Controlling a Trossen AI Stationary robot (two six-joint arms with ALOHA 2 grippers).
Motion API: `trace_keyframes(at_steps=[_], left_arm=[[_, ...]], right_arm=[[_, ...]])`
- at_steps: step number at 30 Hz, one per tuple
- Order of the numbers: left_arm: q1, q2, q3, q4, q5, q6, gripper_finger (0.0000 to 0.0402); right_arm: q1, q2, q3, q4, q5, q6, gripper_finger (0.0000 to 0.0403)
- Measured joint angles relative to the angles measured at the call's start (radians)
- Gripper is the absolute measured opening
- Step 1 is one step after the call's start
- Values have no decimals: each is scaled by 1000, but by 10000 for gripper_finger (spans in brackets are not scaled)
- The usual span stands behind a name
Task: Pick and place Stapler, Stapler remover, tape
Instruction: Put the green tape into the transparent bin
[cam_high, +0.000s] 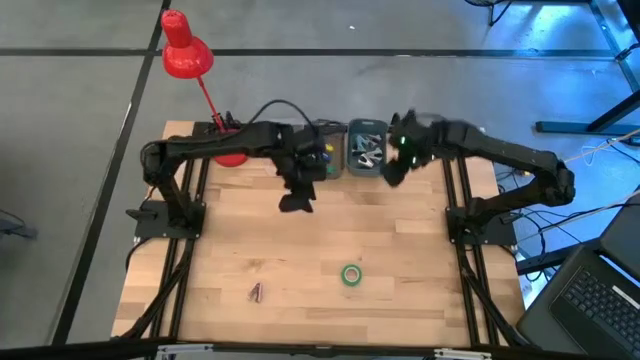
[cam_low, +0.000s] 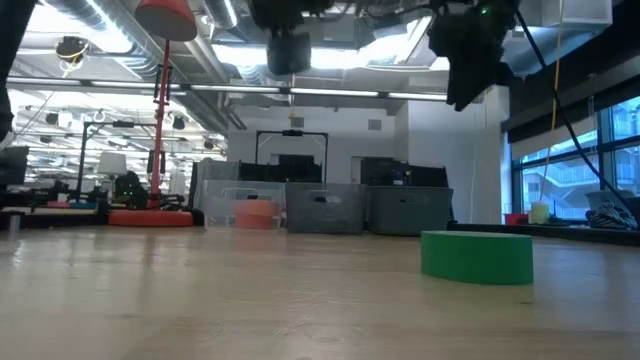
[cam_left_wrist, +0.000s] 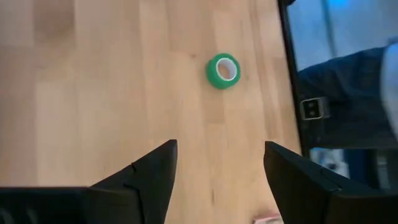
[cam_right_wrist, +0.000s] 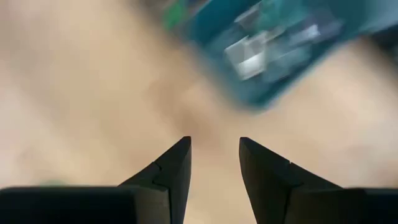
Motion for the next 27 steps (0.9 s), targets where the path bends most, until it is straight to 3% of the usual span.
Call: trace_keyframes(at_steps=[4, 8, 12, 15, 20, 27], left_arm=[[-56, -74, 0, -19, -129, -42, 217], [-105, -165, -12, 19, -292, -87, 205], [-143, -289, -130, 164, -384, -114, 191], [-147, -392, -255, 251, -430, -163, 182], [-136, -566, -479, 481, -531, -242, 172], [-129, -693, -679, 696, -619, -277, 173]], right_arm=[[207, -36, -136, 56, -121, 183, 138], [488, -74, -268, 150, -139, 430, 138], [758, -76, -369, 339, -140, 725, 138], [887, -39, -422, 509, -140, 883, 138], [960, 74, -444, 619, -162, 955, 138], [937, 255, -444, 754, -228, 826, 138]])
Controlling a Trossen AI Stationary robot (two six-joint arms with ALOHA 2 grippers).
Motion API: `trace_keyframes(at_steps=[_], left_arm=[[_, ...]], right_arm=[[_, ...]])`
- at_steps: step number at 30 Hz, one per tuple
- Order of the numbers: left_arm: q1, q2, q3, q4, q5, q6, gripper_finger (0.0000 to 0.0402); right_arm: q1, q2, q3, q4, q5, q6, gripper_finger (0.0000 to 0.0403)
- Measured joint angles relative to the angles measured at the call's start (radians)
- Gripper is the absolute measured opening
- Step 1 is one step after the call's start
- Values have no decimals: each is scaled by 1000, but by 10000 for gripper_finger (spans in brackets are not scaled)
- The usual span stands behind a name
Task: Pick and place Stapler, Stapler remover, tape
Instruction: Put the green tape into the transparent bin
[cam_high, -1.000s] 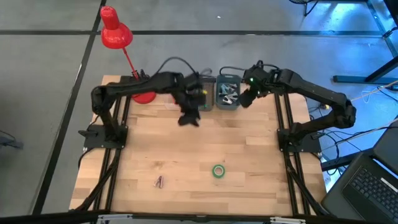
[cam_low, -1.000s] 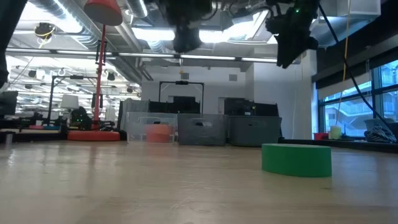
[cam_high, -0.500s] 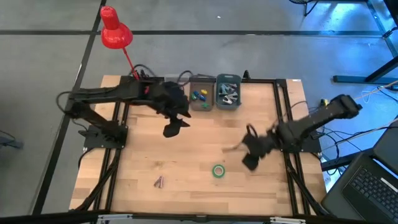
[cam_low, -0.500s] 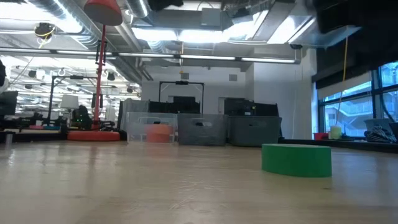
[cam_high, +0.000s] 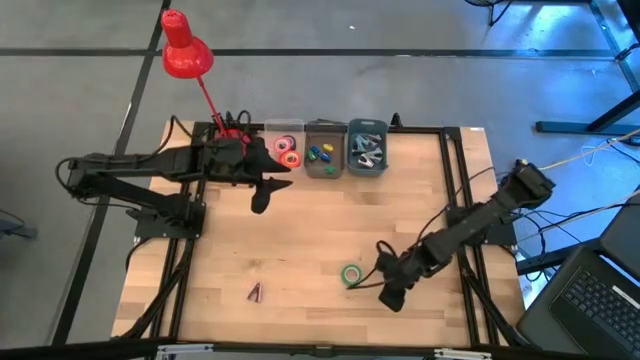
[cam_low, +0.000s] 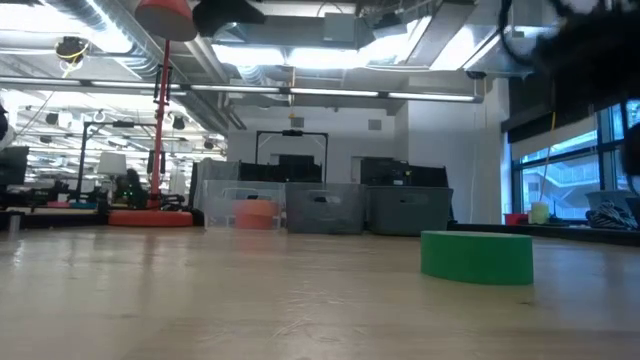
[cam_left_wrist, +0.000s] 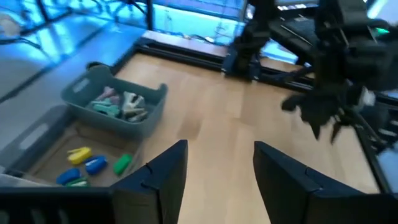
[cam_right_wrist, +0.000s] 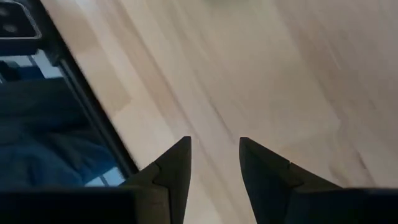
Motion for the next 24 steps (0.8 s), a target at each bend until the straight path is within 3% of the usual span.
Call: trace_keyframes(at_steps=[5, 11, 24], left_arm=[[0, -6, -20, 27, -31, -4, 174], [0, -6, -20, 21, -38, -4, 169], [0, -6, -21, 20, -57, -2, 169]], right_arm=[[-69, 76, 1, 74, -70, -105, 115], [-158, 125, 1, 188, -119, -210, 13], [-294, 206, 11, 246, -111, -360, 2]])
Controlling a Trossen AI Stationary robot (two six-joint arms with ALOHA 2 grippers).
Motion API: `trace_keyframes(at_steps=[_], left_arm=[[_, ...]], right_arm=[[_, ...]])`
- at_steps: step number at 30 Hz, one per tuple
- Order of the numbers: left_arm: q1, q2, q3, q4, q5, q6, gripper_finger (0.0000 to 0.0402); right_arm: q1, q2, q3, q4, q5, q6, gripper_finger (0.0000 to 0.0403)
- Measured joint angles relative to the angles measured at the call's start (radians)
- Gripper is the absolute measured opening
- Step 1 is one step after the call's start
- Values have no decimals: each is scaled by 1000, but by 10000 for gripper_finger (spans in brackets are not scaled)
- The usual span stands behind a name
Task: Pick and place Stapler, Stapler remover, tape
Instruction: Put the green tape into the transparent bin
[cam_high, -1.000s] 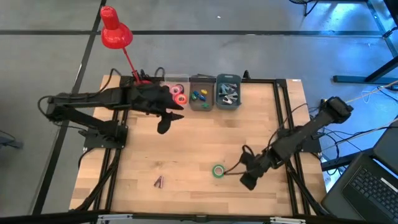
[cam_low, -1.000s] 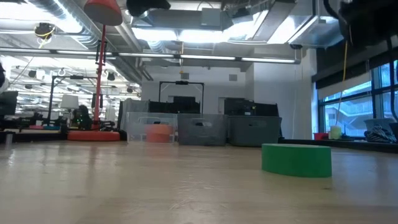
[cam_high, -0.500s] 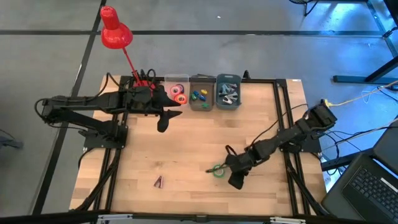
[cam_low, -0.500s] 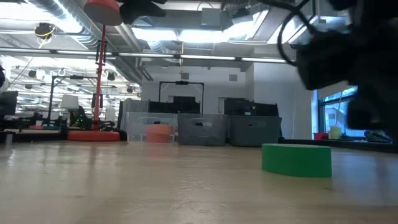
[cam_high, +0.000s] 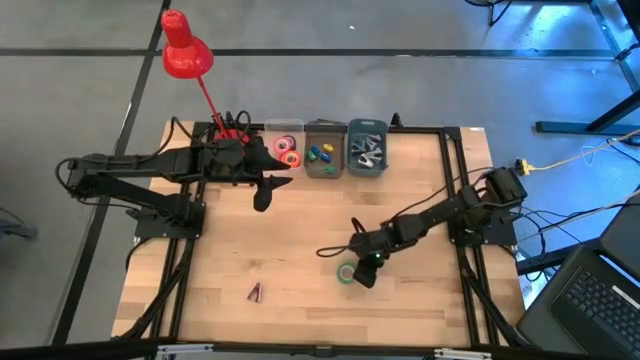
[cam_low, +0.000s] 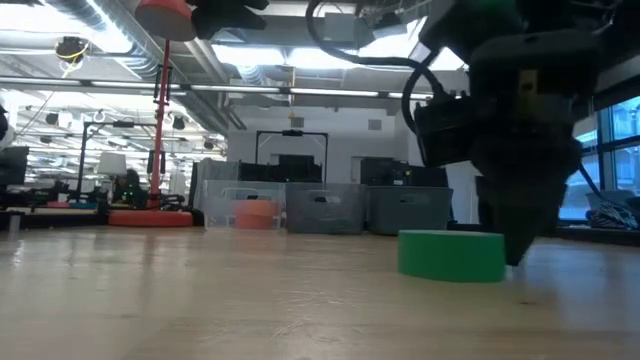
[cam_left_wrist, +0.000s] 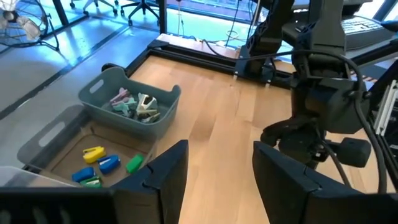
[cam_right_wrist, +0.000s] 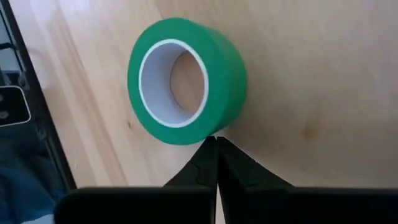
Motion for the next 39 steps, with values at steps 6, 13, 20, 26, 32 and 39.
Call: trace_keyframes(at_steps=[6, 13, 20, 26, 32, 39], left_arm=[[0, 0, 0, -1, -19, 18, 172], [0, 0, 0, -36, -2, 21, 173], [-20, 24, 0, -213, 92, -88, 173], [-130, 144, 0, -218, 158, -129, 168], [-248, 342, 0, -80, 134, -137, 159], [-287, 528, 0, 273, 168, -151, 155]], right_arm=[[-44, 0, 44, 5, -3, -62, 1], [-124, 0, 160, -69, 1, -226, 1], [-217, -6, 359, -579, 24, -441, 0], [-254, -6, 549, -956, 211, -584, 0], [-285, -87, 664, -1165, 406, -568, 0], [-339, -339, 665, -1170, 516, -389, 1]])
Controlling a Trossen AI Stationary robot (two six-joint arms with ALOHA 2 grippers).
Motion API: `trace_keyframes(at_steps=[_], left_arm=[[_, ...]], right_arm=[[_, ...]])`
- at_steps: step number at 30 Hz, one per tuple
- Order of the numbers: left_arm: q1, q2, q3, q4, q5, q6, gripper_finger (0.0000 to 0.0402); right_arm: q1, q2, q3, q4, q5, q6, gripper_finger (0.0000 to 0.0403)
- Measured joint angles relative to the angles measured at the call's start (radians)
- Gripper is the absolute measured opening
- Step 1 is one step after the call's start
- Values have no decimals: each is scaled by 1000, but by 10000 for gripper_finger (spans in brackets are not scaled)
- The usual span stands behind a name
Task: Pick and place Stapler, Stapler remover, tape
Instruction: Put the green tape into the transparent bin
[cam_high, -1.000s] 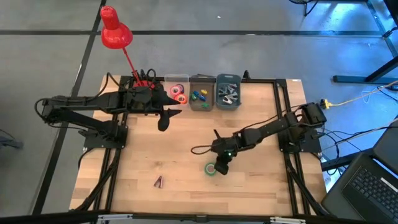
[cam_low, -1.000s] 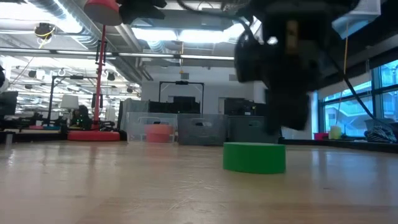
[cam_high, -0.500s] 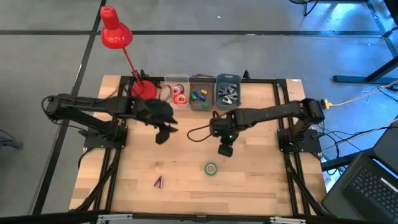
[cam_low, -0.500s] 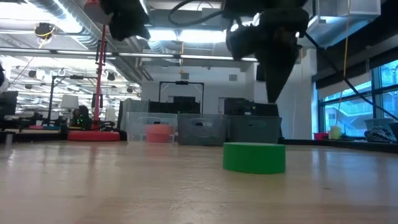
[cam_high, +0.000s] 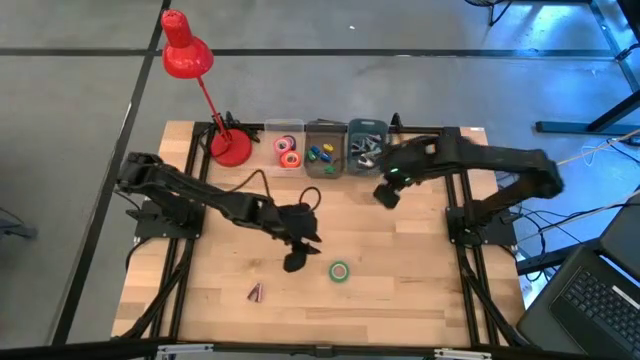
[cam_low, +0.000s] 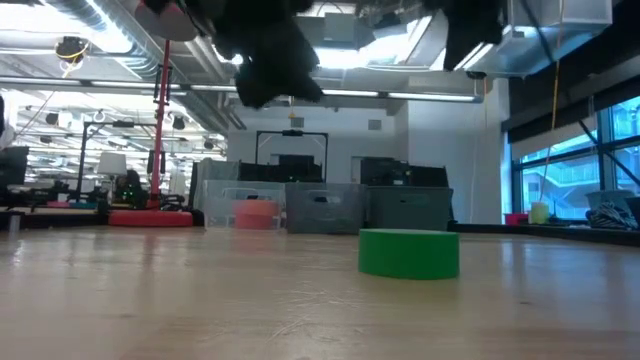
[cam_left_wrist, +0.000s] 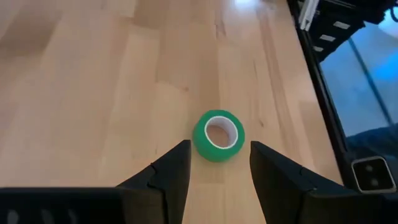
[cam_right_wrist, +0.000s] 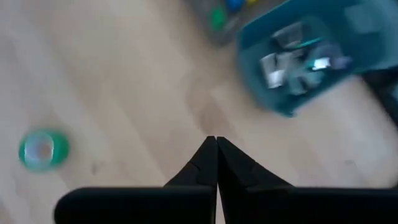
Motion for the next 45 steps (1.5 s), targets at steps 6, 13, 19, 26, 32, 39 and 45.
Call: trace_keyframes(at_steps=[6, 13, 19, 26, 32, 39, 45], left_arm=[[17, 112, 0, 34, 97, -106, 156], [16, 236, 0, 322, 264, -104, 165], [23, 314, 10, 369, 279, -116, 166], [36, 352, 13, 376, 211, -53, 167], [38, 415, 13, 387, 214, -49, 167], [39, 490, 47, 438, 241, -82, 167], [41, 518, 77, 439, 224, -91, 165]], right_arm=[[-8, -163, 0, -10, 204, 117, 21], [-12, -226, 0, -11, 323, 146, 28], [-25, -221, -1, -53, 323, 143, 29], [-36, -219, -1, -73, 321, 120, 29], [-36, -219, -1, -104, 308, 120, 29], [-36, -219, -1, -135, 297, 124, 29], [-36, -219, -1, -167, 288, 141, 29]])
